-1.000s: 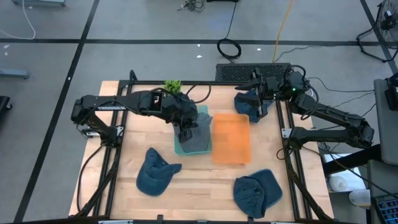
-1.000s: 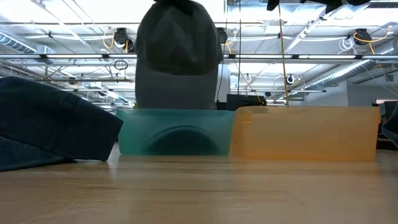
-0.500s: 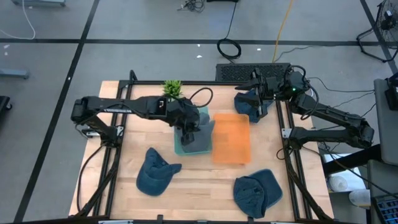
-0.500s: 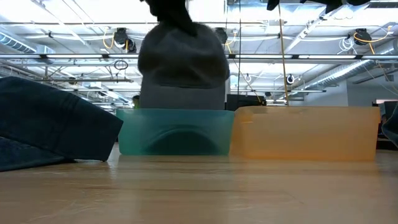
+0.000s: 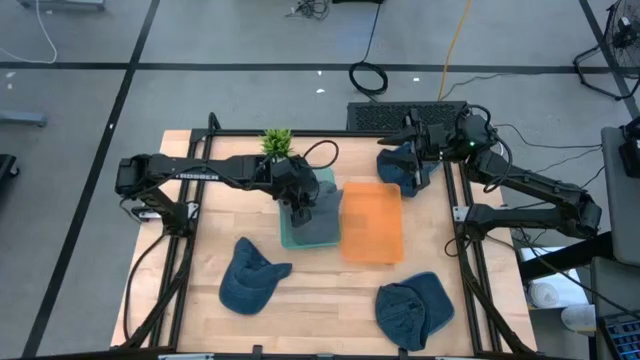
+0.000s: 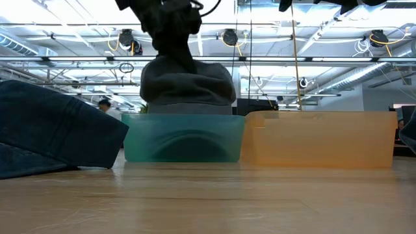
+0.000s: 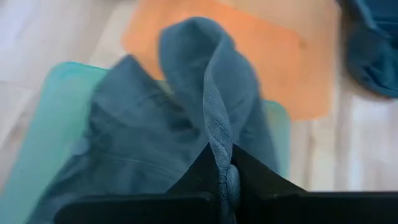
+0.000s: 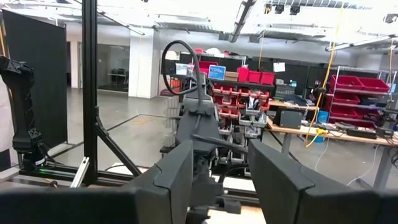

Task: Pick & Place hat
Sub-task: Put the gray cap into the green bin

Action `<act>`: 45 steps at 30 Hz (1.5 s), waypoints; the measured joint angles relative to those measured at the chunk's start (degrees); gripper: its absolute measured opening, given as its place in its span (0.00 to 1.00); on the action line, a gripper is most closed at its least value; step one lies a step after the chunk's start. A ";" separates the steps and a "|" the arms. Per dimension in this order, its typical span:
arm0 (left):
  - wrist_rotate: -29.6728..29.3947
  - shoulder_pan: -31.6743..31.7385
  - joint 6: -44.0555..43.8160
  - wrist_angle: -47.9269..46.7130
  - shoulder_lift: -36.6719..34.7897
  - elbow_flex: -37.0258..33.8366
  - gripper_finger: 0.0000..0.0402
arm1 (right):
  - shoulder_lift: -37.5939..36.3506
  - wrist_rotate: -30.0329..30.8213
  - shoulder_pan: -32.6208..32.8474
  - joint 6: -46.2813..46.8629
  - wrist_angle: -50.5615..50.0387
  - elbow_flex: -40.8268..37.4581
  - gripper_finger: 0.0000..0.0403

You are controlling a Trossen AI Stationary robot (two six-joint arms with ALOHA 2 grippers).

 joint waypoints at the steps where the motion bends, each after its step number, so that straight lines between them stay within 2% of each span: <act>1: -0.55 0.38 -0.06 0.53 0.00 -0.59 0.04 | 0.00 0.00 0.00 -0.01 -0.41 0.00 0.35; 12: -2.45 6.66 0.23 6.16 0.00 -8.78 0.04 | 0.02 0.24 0.00 -3.43 -5.34 -0.04 0.35; 19: -7.91 8.43 -2.71 7.39 0.00 -10.12 0.05 | 0.01 0.24 -0.01 -3.45 -5.30 -0.04 0.35; 21: -6.92 8.45 -2.73 7.81 0.00 -10.12 0.10 | 0.01 0.24 0.00 -3.45 -5.50 -0.04 0.35; 25: -5.27 7.71 -3.82 8.55 -1.46 -9.63 0.26 | 0.00 0.24 -0.02 -3.45 -6.11 -0.04 0.35; 31: -5.37 6.41 -2.57 9.33 -7.31 -9.53 0.50 | 0.00 0.15 0.03 -3.45 -6.63 -0.09 0.35; 35: -5.97 5.27 -1.51 8.01 -11.71 -9.58 0.61 | 0.00 0.07 0.07 -4.02 -7.37 -0.11 0.35; 40: -6.37 2.36 -1.65 4.00 -13.14 -9.68 0.64 | -0.01 0.15 0.09 -4.11 -6.75 -0.75 0.35; 45: -9.18 -0.11 0.16 3.93 -10.95 -9.67 0.53 | 0.00 0.22 0.09 -4.11 -6.01 -2.73 0.35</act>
